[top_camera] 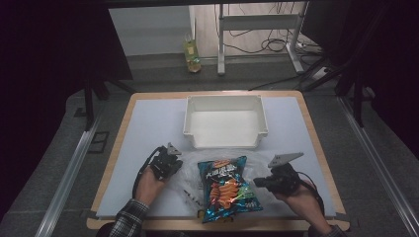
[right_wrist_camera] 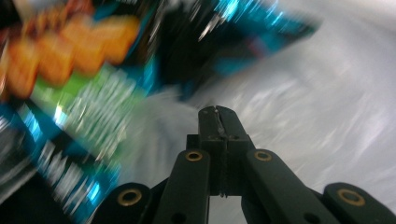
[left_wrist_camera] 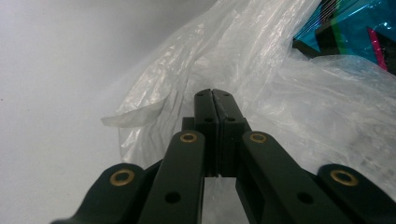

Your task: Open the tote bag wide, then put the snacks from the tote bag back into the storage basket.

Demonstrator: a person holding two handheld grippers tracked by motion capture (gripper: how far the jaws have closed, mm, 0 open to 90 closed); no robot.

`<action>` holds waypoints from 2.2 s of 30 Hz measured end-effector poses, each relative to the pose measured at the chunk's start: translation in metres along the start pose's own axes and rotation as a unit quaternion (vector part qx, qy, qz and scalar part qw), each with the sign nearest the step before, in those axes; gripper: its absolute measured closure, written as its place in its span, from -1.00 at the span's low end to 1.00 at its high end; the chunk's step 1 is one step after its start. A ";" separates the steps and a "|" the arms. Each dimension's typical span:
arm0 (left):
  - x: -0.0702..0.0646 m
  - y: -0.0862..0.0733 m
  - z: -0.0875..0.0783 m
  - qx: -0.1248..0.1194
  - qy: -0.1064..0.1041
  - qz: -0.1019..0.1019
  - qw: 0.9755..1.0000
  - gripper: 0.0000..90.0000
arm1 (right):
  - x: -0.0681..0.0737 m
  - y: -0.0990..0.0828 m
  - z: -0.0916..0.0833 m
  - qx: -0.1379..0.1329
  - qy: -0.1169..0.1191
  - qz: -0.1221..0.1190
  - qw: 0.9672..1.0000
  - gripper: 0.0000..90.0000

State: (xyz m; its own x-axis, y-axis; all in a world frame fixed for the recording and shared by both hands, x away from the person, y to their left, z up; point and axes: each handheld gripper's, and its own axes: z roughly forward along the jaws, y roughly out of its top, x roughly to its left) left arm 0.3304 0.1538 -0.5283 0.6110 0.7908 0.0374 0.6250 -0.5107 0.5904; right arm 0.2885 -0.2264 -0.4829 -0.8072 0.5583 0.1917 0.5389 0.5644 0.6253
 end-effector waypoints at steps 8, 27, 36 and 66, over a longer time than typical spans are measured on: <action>0.001 -0.001 0.000 -0.003 -0.002 -0.007 1.000 0.97 | -0.001 -0.049 -0.007 0.060 -0.051 -0.006 0.997 0.99; 0.006 -0.005 -0.011 -0.048 -0.037 -0.040 0.997 0.79 | -0.016 -0.063 -0.031 0.009 -0.048 0.042 0.998 0.88; -0.002 -0.008 -0.026 -0.095 -0.047 -0.032 0.994 0.55 | -0.016 -0.059 -0.041 -0.008 -0.057 0.037 0.998 0.63; -0.047 -0.043 -0.064 -0.170 -0.069 -0.004 0.983 -0.43 | -0.019 -0.057 -0.055 -0.041 -0.059 0.058 0.996 -0.23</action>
State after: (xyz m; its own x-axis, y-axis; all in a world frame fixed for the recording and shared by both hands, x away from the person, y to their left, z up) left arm 0.2437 0.1602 -0.5037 0.6811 0.7293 -0.0651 0.4459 -0.3426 0.8269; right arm 0.2602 -0.3025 -0.4807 -0.7036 0.6878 0.1786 0.6018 0.4430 0.6645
